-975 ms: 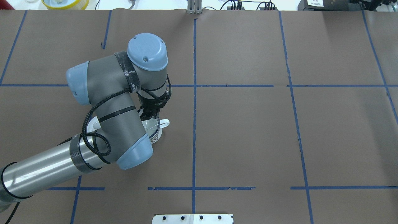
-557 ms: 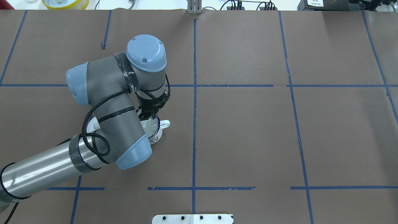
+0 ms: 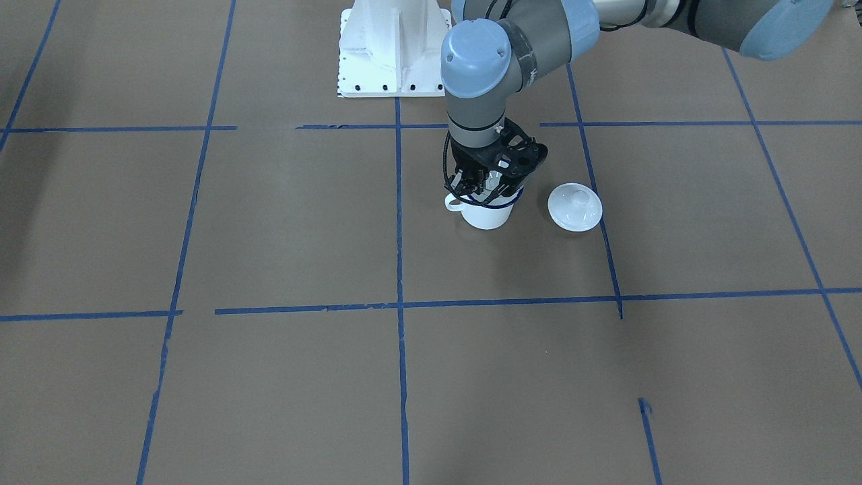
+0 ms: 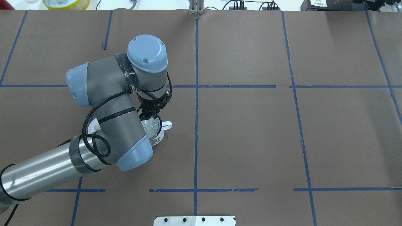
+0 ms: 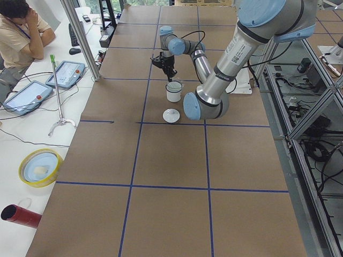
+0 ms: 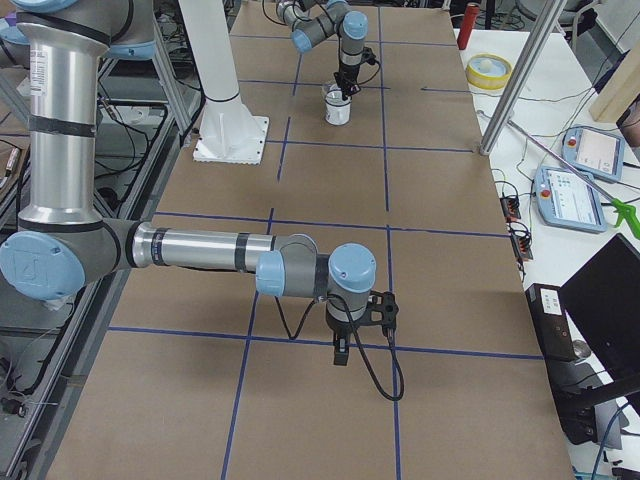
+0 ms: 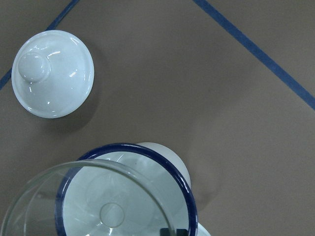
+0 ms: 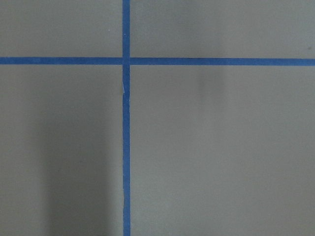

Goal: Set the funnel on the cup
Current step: 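Carry the funnel over the mug and lower it into the mug opening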

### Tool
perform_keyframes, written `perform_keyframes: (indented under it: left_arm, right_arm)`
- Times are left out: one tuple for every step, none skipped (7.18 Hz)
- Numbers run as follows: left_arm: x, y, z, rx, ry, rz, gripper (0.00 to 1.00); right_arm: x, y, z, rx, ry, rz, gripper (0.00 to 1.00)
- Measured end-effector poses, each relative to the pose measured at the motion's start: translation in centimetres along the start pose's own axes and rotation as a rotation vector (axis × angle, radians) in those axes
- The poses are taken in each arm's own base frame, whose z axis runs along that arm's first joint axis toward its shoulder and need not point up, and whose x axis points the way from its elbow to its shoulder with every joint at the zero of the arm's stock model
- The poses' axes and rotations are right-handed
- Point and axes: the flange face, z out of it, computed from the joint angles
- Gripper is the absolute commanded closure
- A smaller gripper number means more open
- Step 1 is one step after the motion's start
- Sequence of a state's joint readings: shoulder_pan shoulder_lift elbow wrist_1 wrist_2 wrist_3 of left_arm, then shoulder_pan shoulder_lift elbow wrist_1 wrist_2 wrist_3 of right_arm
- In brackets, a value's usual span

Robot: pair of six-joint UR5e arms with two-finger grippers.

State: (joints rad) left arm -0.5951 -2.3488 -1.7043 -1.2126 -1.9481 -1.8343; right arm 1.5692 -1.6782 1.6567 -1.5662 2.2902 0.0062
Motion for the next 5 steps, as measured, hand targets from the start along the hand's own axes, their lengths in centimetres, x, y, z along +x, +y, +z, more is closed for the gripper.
perform_keyframes:
  left_arm:
    - [0.05,-0.11,-0.19,0.013,0.009,0.006,1.0]
    - [0.11,-0.18,-0.31,0.02,0.015,0.01,1.0]
    - [0.25,-0.25,-0.32,0.027,0.026,0.014,1.0]
    - [0.41,-0.29,-0.26,0.03,0.036,0.018,0.91]
    - [0.48,-0.32,-0.22,0.031,0.041,0.019,0.27]
  right_arm:
    - [0.0,0.0,0.0,0.0,0.0,0.0,0.0]
    - [0.0,0.0,0.0,0.0,0.0,0.0,0.0]
    - [0.0,0.0,0.0,0.0,0.0,0.0,0.0]
    - [0.0,0.0,0.0,0.0,0.0,0.0,0.0]
    - [0.0,0.0,0.0,0.0,0.0,0.0,0.0]
